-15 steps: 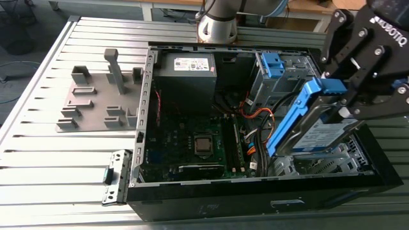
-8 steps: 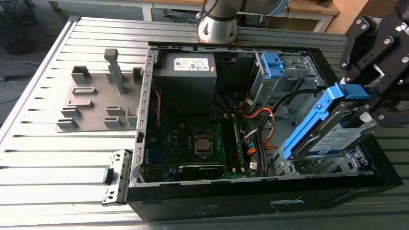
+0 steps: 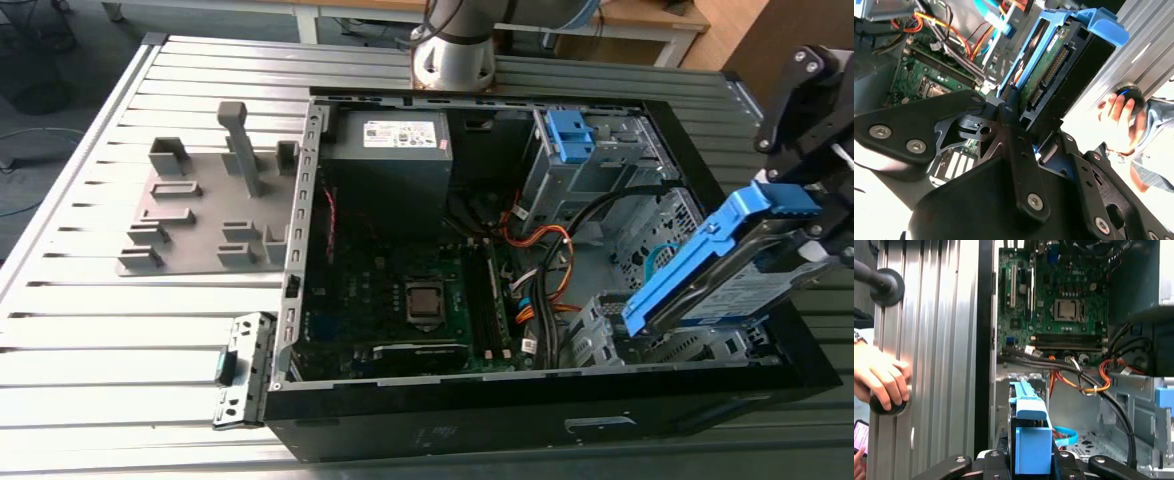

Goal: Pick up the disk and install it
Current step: 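Pick up the disk, then insert the disk into the insertion slot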

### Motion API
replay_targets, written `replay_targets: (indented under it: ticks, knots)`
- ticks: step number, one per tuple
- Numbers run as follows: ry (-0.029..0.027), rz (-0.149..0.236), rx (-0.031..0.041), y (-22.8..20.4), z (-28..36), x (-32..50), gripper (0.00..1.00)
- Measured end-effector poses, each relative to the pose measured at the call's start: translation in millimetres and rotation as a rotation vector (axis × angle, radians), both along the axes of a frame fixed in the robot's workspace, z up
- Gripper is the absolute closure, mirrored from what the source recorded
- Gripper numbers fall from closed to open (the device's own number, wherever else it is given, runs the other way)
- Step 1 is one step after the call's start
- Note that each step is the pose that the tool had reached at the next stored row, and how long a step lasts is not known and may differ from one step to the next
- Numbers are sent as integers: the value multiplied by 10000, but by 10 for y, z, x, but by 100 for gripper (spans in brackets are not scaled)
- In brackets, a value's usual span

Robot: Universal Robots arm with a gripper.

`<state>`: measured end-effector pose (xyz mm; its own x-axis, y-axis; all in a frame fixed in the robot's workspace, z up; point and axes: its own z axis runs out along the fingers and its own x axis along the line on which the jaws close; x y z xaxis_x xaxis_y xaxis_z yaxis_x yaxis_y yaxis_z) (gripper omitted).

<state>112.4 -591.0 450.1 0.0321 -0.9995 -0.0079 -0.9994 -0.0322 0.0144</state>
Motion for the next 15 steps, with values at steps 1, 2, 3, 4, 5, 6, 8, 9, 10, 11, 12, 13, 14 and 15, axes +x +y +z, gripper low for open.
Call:
replay_targets:
  ticks: [1, 2, 3, 4, 5, 6, 8, 9, 10, 11, 12, 13, 14, 15]
  knots:
    - [10, 0, 1, 0, -2, 30, 64]
    - [14, -1, 1, 0, -3, 48, 64]
    - [16, 0, 2, 0, -3, 50, 64]
    - [17, -1, 2, 0, -3, 50, 64]
    - [16, 0, 2, 0, -3, 51, 64]
    - [16, -1, 2, 0, -3, 51, 64]
    - [16, 0, 3, 0, -3, 51, 64]
    - [17, 0, 4, 0, -3, 51, 64]
    - [16, 0, 3, 0, -3, 51, 64]
    - [16, 0, 4, 0, -3, 51, 64]
    - [16, -1, 4, 0, -3, 51, 64]
    - [16, 0, 3, 0, -3, 51, 64]
    - [17, 0, 4, 0, -4, 49, 64]
    - [16, 0, 5, -1, -6, 44, 64]
